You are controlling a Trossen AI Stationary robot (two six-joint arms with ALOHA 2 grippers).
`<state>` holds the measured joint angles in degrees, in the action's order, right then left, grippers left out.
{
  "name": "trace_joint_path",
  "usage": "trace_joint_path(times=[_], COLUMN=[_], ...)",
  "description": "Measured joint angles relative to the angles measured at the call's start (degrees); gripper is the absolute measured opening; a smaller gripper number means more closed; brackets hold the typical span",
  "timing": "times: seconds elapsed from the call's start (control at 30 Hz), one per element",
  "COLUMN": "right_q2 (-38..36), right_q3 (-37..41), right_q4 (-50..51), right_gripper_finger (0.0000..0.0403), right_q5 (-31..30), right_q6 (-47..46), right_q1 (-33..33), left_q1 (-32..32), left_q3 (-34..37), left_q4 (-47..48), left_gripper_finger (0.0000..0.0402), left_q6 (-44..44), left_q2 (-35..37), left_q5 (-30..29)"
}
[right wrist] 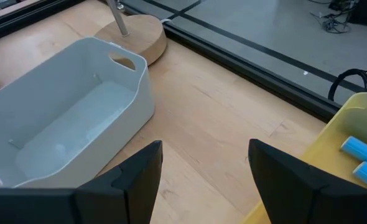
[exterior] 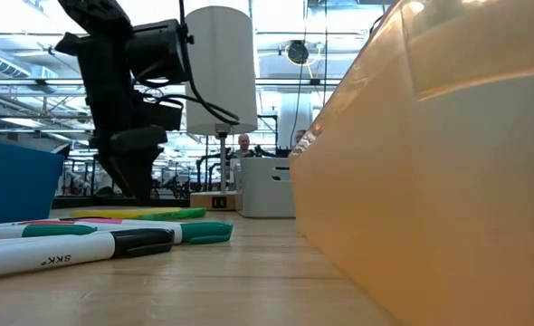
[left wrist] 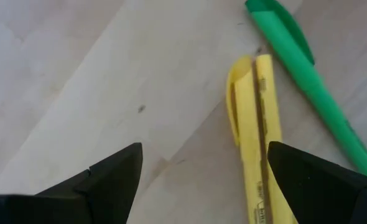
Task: Pick & Place Markers
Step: Put the left yellow pen in the gray bin
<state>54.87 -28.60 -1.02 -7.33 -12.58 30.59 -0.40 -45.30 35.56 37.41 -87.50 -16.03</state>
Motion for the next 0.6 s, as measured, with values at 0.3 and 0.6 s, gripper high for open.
trace_joint_path(times=[0.3, 0.6], right_q2=[0.0, 0.0], right_q3=[0.0, 0.0], right_q4=[-0.01, 0.02], right_gripper_finger=[0.0226, 0.0226], right_q5=[0.0, 0.07], right_q6=[0.0, 0.0], right_q1=[0.0, 0.0], left_q1=[0.0, 0.12], left_q3=[-0.07, -0.17], left_q4=[0.07, -0.05], left_gripper_finger=[0.0351, 0.0351], left_q6=[0.04, 0.69], left_q2=[-1.49, -3.5], left_q5=[0.37, 2.61])
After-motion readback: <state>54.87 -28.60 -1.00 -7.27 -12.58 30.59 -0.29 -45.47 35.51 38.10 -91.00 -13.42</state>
